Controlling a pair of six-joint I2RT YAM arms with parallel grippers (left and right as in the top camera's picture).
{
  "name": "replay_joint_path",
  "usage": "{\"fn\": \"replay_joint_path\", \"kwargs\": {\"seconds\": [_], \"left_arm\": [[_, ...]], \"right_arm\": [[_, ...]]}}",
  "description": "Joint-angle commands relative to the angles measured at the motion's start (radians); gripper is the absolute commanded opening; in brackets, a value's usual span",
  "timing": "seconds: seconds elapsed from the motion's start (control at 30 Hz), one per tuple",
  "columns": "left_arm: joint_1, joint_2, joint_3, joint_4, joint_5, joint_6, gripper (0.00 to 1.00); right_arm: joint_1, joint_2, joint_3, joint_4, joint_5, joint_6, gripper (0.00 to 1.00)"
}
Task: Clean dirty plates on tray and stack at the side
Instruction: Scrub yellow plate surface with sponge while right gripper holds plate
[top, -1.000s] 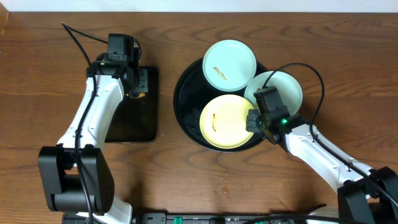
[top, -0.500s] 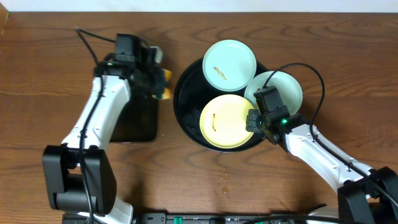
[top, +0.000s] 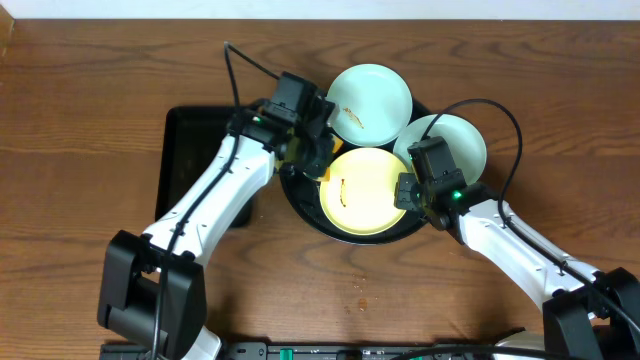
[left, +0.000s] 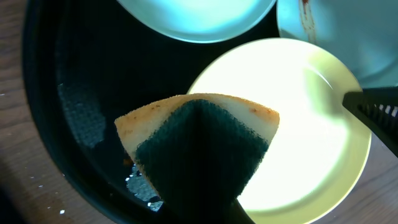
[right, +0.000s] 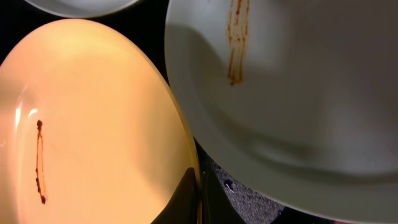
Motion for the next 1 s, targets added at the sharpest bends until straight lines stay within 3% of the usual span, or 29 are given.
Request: {"fn": "replay_joint_path", "kwargs": {"seconds": [0.0, 0.97], "left_arm": [[-0.023, 0.006, -0.002, 0.004, -0.033, -0.008, 0.07], [-0.077, 0.241, -0.071, 0.121, -0.04, 0.002, 0.08]], "right_arm": [[-0.005, 0.019, 0.007, 0.013, 0.003, -0.023, 0.01], [-0.005, 0.064, 0.007, 0.04, 0.003, -0.03, 0.01]]}}
